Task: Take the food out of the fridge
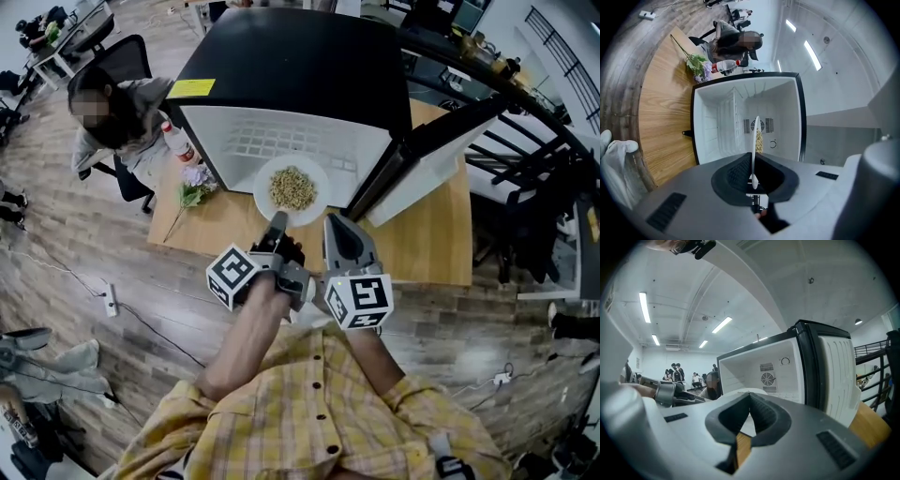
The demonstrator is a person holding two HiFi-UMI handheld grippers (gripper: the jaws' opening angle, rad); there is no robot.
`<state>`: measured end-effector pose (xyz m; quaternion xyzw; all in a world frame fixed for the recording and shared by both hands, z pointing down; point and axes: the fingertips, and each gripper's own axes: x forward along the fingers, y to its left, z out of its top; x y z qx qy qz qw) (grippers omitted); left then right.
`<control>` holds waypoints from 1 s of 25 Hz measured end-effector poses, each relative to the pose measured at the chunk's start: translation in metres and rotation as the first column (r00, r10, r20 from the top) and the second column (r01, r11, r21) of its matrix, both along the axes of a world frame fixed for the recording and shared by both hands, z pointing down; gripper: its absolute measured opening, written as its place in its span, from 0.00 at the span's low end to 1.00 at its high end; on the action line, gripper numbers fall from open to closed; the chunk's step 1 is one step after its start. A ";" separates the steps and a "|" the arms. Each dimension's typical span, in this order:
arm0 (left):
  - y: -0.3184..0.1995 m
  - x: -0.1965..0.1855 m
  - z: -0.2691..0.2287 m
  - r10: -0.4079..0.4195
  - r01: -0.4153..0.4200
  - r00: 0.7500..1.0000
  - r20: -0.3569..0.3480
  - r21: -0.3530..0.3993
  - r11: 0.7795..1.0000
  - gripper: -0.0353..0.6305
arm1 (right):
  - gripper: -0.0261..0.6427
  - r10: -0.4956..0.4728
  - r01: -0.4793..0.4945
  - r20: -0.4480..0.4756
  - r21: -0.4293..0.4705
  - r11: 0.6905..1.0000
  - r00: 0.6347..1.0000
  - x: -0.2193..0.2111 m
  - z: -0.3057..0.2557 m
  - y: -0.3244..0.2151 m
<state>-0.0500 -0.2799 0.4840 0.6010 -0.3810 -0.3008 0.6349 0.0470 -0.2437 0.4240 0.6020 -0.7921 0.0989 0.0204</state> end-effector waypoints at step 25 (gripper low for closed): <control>0.050 -0.036 -0.013 -0.052 0.053 0.998 -0.019 0.025 0.998 0.08 | 0.05 -0.023 0.023 -0.011 -0.002 1.000 1.000 -0.027 -0.002 0.037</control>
